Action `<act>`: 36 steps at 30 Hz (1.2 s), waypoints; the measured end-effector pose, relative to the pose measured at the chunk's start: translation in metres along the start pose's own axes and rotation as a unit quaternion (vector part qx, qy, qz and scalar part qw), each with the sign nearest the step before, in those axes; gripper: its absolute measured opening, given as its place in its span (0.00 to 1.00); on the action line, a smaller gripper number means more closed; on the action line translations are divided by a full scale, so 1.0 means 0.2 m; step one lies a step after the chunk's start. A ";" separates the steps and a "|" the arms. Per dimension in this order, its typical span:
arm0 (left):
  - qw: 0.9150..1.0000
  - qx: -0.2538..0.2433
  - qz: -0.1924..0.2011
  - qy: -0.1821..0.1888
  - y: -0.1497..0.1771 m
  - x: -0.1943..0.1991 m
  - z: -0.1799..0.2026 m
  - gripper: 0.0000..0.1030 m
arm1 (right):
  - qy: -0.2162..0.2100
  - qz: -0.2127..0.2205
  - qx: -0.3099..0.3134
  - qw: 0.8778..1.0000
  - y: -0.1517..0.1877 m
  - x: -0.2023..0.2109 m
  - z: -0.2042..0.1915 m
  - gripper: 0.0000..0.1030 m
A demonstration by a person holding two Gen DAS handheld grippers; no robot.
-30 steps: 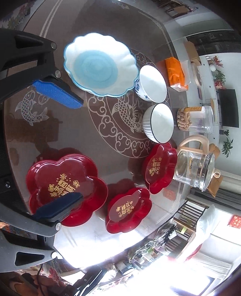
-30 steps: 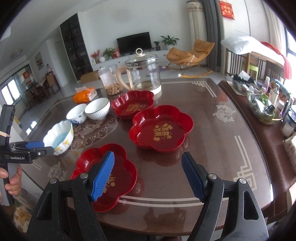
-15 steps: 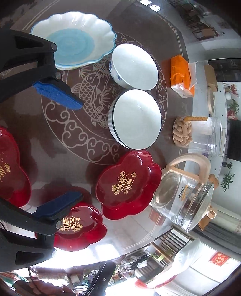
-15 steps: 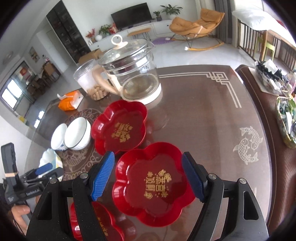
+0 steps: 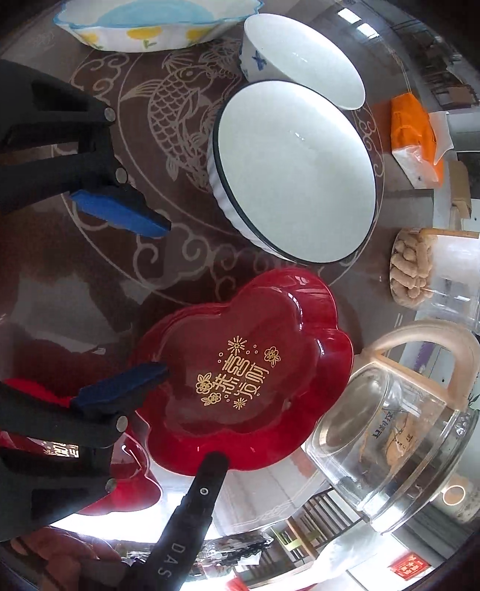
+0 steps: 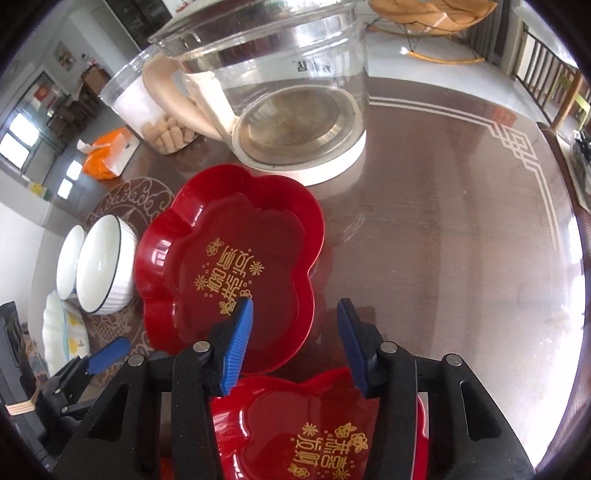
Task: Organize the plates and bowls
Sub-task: 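Grasp the rim of the larger red flower plate with the right gripper, then carry the red plate with the right gripper and lower it onto the first plate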
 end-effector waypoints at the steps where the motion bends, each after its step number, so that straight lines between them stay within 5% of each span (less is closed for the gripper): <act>1: 1.000 0.003 -0.001 0.000 -0.01 -0.02 0.01 0.66 | 0.002 -0.003 0.002 1.000 -0.01 -0.03 0.00 0.46; 5: 1.000 0.022 -0.002 0.003 -0.01 -0.08 0.02 0.62 | 0.003 -0.007 0.001 1.000 -0.03 -0.10 0.01 0.31; 8: 0.999 0.022 0.007 0.023 -0.03 -0.10 0.06 0.34 | 0.015 -0.012 0.003 1.000 -0.02 -0.14 0.03 0.10; 11: 0.999 0.023 0.014 0.025 -0.03 -0.10 0.07 0.18 | 0.018 -0.003 0.011 1.000 0.01 -0.12 0.04 0.08; 17: 0.997 -0.007 0.054 0.049 -0.02 0.08 0.15 0.17 | 0.002 0.049 0.004 0.999 0.05 0.08 0.07 0.08; 25: 0.989 -0.069 0.105 0.082 -0.02 0.57 0.18 0.18 | -0.014 0.121 0.012 0.992 0.08 0.50 -0.03 0.08; 30: 0.983 -0.127 0.102 0.090 0.20 0.87 0.05 0.18 | -0.038 0.157 0.035 0.986 0.27 0.81 -0.25 0.08; 36: 0.979 -0.177 0.058 0.083 0.60 0.93 -0.18 0.17 | -0.055 0.153 0.037 0.986 0.69 0.92 -0.46 0.10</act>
Point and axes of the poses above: each gripper's, at about its wrist camera, not at the fingertips, and x roughly against the way its jaws point, z to its right, y to its underside, the point moved 7 cm from there along -x, roughly the way its jaws point, and after that the axes turned 1 degree about x, right-handed, at the moved point
